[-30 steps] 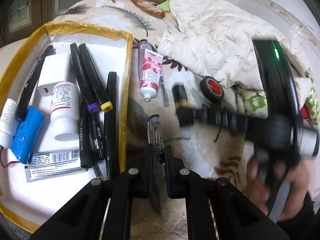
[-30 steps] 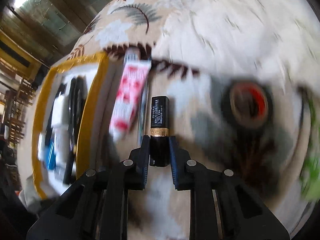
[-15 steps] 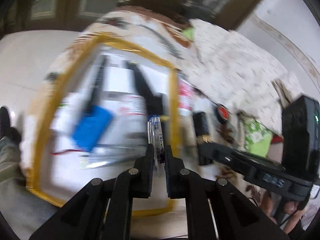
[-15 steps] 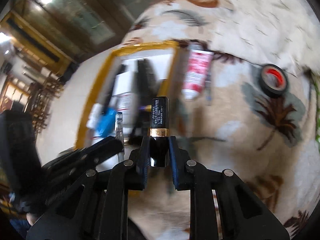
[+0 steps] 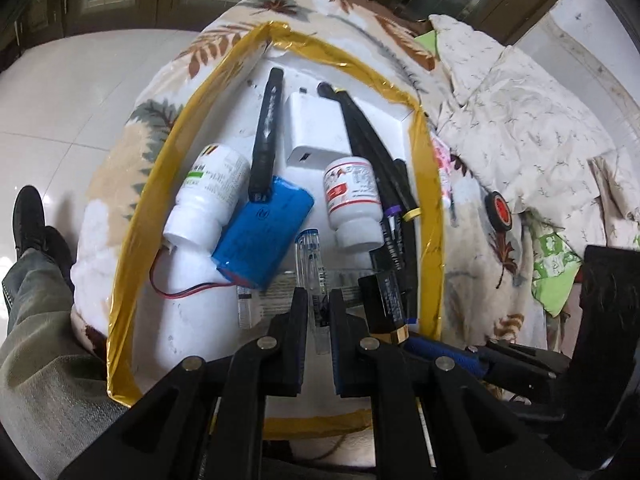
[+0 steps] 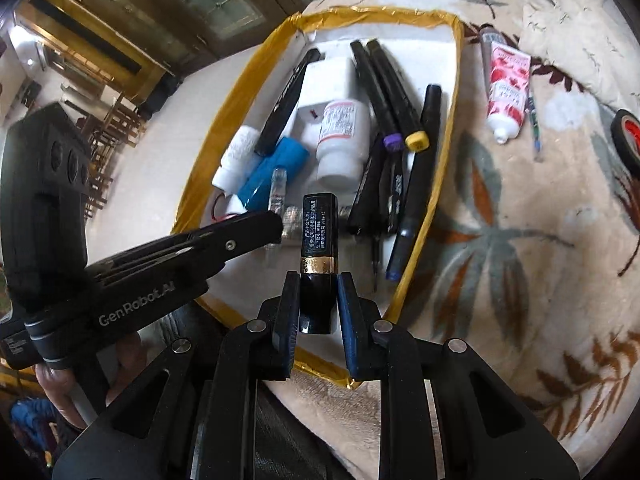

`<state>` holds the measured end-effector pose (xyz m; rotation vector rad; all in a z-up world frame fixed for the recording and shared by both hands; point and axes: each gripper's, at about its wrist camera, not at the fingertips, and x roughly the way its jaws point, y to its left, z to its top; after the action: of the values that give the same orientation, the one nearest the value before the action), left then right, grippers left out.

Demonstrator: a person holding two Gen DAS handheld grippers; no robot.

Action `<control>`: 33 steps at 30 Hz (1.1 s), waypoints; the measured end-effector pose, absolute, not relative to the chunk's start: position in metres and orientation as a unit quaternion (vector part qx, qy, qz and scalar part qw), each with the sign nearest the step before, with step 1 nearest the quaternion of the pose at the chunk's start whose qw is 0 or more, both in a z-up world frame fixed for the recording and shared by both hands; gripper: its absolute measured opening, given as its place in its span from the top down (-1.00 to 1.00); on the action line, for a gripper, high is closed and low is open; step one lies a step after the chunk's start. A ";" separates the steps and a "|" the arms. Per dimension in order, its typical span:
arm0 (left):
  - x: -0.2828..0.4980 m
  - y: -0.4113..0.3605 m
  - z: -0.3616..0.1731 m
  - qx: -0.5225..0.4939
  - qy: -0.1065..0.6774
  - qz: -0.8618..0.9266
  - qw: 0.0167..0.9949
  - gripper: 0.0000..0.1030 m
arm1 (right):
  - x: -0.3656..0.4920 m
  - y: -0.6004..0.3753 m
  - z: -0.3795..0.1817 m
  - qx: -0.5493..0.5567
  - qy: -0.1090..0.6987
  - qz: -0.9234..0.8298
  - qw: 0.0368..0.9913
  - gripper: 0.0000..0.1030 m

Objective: Organize objects

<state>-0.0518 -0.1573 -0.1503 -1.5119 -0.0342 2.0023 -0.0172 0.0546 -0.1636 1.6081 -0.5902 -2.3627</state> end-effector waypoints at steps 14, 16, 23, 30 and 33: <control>-0.041 -0.166 -0.131 -0.522 -0.027 0.796 0.306 0.41 | -0.015 0.048 -0.169 0.539 -0.183 -0.814 0.110 0.58; -0.036 -0.168 -0.123 -0.504 -0.027 0.814 0.288 0.02 | -0.011 0.054 -0.162 0.524 -0.194 -0.822 0.112 0.11; -0.004 -0.159 -0.080 -0.386 0.055 0.890 0.238 -0.59 | 0.002 0.075 -0.143 0.498 -0.202 -0.838 0.099 0.00; 0.001 -0.150 -0.075 -0.370 0.110 0.896 0.221 -0.59 | 0.001 0.070 -0.140 0.502 -0.197 -0.836 0.096 0.00; 0.003 -0.150 -0.076 -0.370 0.112 0.895 0.223 -0.59 | 0.005 0.070 -0.142 0.505 -0.200 -0.834 0.101 0.00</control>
<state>0.0026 -0.1497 -0.0758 -1.0225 0.3084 2.4712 0.0051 0.0704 -0.1418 1.4917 -0.5920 -2.4628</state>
